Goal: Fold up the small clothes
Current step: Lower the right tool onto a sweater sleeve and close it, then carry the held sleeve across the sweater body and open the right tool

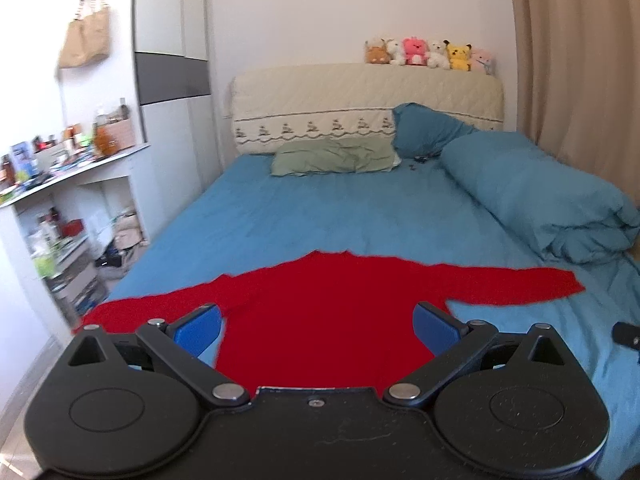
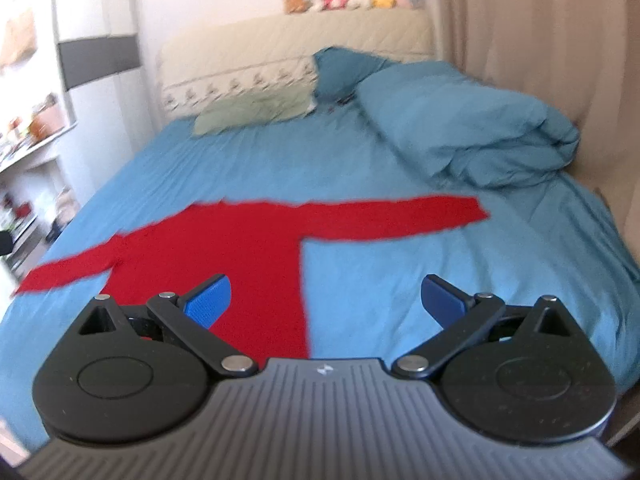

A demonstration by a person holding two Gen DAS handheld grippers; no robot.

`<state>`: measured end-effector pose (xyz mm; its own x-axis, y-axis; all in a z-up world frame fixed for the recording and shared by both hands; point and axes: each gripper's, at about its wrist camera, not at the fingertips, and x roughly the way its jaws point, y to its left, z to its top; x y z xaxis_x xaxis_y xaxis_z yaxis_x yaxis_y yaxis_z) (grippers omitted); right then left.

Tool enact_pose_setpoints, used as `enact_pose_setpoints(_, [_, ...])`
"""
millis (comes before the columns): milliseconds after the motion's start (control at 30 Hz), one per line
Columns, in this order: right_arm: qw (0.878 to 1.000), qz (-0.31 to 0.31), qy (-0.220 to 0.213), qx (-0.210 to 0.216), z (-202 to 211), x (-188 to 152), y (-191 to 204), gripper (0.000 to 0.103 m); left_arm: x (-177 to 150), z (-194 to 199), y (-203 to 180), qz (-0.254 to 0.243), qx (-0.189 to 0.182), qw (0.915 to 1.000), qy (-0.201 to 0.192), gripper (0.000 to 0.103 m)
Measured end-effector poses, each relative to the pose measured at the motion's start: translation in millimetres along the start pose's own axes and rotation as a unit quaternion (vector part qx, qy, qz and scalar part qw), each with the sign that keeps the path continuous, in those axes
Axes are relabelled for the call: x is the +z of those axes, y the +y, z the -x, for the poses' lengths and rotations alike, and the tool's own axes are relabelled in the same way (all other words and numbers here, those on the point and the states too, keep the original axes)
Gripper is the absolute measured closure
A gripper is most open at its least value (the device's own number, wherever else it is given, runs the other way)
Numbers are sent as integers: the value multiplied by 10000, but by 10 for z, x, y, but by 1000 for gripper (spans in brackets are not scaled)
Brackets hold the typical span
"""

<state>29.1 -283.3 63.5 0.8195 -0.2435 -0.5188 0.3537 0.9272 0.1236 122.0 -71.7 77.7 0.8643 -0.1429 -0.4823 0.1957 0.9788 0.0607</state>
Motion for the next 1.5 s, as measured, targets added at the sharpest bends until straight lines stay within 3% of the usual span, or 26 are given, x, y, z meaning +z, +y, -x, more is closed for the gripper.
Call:
enact_pose_setpoints(167, [9992, -174, -248, -248, -748, 252, -471, 0, 280, -888, -268, -29, -233, 9994, 235, 0])
enact_pose_setpoints(433, [9935, -781, -207, -808, -2474, 273, -1350, 0, 379, -2525, -729, 48, -464, 9967, 663, 0])
enact_pose_setpoints(600, [9825, -1420, -75, -1203, -3509, 139, -1888, 0, 298, -3501, -943, 428, -697, 9904, 1115, 0])
enact_pose_setpoints(700, [9733, -1852, -43, -1353, -3913, 89, -2157, 0, 216, -3904, -1102, 374, -742, 9864, 1416, 0])
enact_pose_setpoints(767, [9667, -2100, 97, -1456, -4149, 87, -2300, 6, 172, -4088, -1215, 312, -726, 9841, 1592, 0])
enact_pose_setpoints(833, [9628, -2260, 234, -1464, -4320, 83, -2378, 17, 125, -4261, -1301, 230, -722, 9815, 1758, 0])
enact_pose_setpoints(967, [9572, -2304, 548, -1665, -4615, 83, -2466, 27, 19, -4599, -1387, 174, -550, 9779, 2008, 0])
enact_pose_setpoints(1067, [9533, -2387, 573, -1758, -4710, 95, -2486, 29, -27, -4804, -1376, 311, -621, 9718, 2255, 0])
enact_pose_setpoints(1167, [9558, -2135, 682, -1903, -4791, 163, -2448, 37, -42, -4973, -1364, 263, -455, 9655, 2550, 0])
enact_pose_setpoints(1300, [9542, -2117, 811, -1952, -4871, 247, -2434, 60, -72, -5168, -1361, 164, -254, 9600, 2785, 0])
enact_pose_setpoints(1333, [9544, -2117, 842, -1930, -4884, 272, -2428, 70, -71, -5220, -1370, 185, -257, 9590, 2815, 0])
enact_pose_setpoints(1400, [9545, -2055, 922, -1953, -4916, 326, -2383, 78, -73, -5260, -1371, 187, -264, 9570, 2884, 0])
enact_pose_setpoints(1500, [9552, -1897, 988, -2044, -4924, 430, -2271, 81, -65, -5312, -1390, 93, -262, 9539, 2989, 0])
